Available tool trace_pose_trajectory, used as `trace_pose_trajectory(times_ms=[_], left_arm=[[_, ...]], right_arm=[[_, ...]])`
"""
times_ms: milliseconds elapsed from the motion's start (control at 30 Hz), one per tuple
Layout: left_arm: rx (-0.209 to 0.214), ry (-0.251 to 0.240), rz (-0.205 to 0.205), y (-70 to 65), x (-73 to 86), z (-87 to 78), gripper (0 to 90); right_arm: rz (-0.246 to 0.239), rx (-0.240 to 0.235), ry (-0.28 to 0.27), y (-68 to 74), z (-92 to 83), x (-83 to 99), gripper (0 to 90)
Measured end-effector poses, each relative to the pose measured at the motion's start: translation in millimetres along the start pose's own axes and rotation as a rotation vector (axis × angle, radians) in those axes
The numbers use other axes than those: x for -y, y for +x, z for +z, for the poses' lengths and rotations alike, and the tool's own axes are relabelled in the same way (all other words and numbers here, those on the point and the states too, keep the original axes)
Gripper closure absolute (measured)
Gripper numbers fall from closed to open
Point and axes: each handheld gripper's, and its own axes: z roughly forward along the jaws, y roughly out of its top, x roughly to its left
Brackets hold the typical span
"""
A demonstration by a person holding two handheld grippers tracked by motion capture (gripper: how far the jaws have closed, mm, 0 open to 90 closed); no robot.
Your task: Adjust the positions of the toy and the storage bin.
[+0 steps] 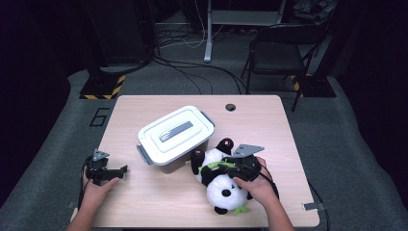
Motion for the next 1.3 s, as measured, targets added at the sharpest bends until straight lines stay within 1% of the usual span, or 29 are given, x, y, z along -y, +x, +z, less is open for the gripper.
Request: trace_pose_trajectory(times_ms=[33, 100, 233, 267, 333, 400, 433, 467, 500, 600, 633, 767, 800, 833, 867, 900, 933, 1000, 1033, 1100, 1133, 1167, 1233, 1267, 1300], left_arm=[[0.000, 0.000, 0.000, 0.0, 0.0, 0.0, 0.1], [0.001, 0.002, 0.000, -0.1, 0.1, -0.1, 0.2], [0.001, 0.002, 0.000, -0.1, 0.0, -0.1, 0.2], [0.001, 0.002, 0.000, -0.1, 0.0, -0.1, 0.1], [0.001, 0.002, 0.001, -0.1, 0.0, -0.1, 0.2], [0.001, 0.002, 0.000, -0.1, 0.0, -0.1, 0.2], [0.001, 0.001, 0.000, -0.1, 0.0, -0.1, 0.2], [0.001, 0.002, 0.001, -0.1, 0.0, -0.1, 0.2], [0.001, 0.001, 0.000, -0.1, 0.0, -0.1, 0.2], [0.001, 0.002, 0.000, -0.1, 0.0, -0.1, 0.2], [0.001, 0.002, 0.000, -0.1, 0.0, -0.1, 0.1], [0.001, 0.002, 0.000, -0.1, 0.0, -0.1, 0.2], [0.001, 0.002, 0.000, -0.1, 0.0, -0.1, 0.2], [0.001, 0.002, 0.000, -0.1, 0.0, -0.1, 0.2], [0.001, 0.002, 0.000, -0.1, 0.0, -0.1, 0.2], [0.001, 0.002, 0.000, -0.1, 0.0, -0.1, 0.2], [0.001, 0.001, 0.000, -0.1, 0.0, -0.1, 0.2], [0.001, 0.002, 0.000, -0.1, 0.0, -0.1, 0.2], [0.000, 0.001, -0.001, -0.3, 0.0, 0.0, 0.2], [0.000, 0.001, -0.002, -0.4, -0.1, 0.1, 0.2], [0.000, 0.001, -0.001, -0.4, -0.1, 0.0, 0.2], [0.000, 0.001, -0.001, -0.4, -0.1, 0.0, 0.2], [-0.001, 0.000, -0.001, -0.4, -0.2, 0.2, 0.2], [0.000, 0.000, -0.002, -0.6, -0.2, 0.3, 0.2], [0.000, 0.000, -0.002, -0.6, -0.2, 0.3, 0.2]], right_arm=[[0.000, 0.000, 0.000, 0.0, 0.0, 0.0, 63.5], [0.023, 0.008, -0.001, -1.2, -3.4, 0.8, 63.7], [0.032, 0.012, -0.005, -2.3, -7.5, 1.4, 63.7], [0.046, 0.027, -0.004, -3.1, -10.7, 2.3, 63.7], [0.054, 0.031, -0.005, -3.5, -12.1, 2.8, 63.6], [0.067, 0.049, -0.010, -6.0, -16.5, 3.7, 63.6], [0.084, 0.073, -0.015, -8.4, -20.8, 4.6, 63.5], [0.084, 0.073, -0.015, -8.4, -20.8, 4.6, 63.5], [0.091, 0.092, -0.025, -10.9, -25.4, 5.7, 63.5], [0.114, 0.118, -0.047, -14.8, -31.7, 7.5, 63.5], [0.114, 0.118, -0.047, -14.8, -31.7, 7.5, 63.5], [0.161, 0.182, -0.069, -21.1, -40.4, 10.7, 63.3], [0.179, 0.213, -0.073, -24.3, -43.4, 12.6, 63.2], [0.179, 0.213, -0.073, -24.3, -43.4, 12.6, 63.2], [0.201, 0.234, -0.075, -27.5, -46.2, 14.8, 63.1], [0.201, 0.234, -0.075, -27.5, -46.2, 14.8, 63.1], [0.225, 0.252, -0.080, -30.4, -48.4, 17.0, 63.1], [0.234, 0.260, -0.082, -31.2, -49.1, 17.6, 63.1], [0.245, 0.293, -0.086, -33.2, -50.2, 19.2, 62.9], [0.263, 0.326, -0.082, -33.9, -50.4, 20.5, 62.9], [0.268, 0.337, -0.079, -34.3, -50.2, 21.0, 62.8], [0.268, 0.337, -0.079, -34.3, -50.2, 21.0, 62.8], [0.290, 0.366, -0.073, -35.5, -48.6, 23.1, 62.7], [0.306, 0.388, -0.067, -36.4, -46.4, 25.3, 62.6], [0.310, 0.400, -0.064, -37.1, -45.6, 26.3, 62.6]])
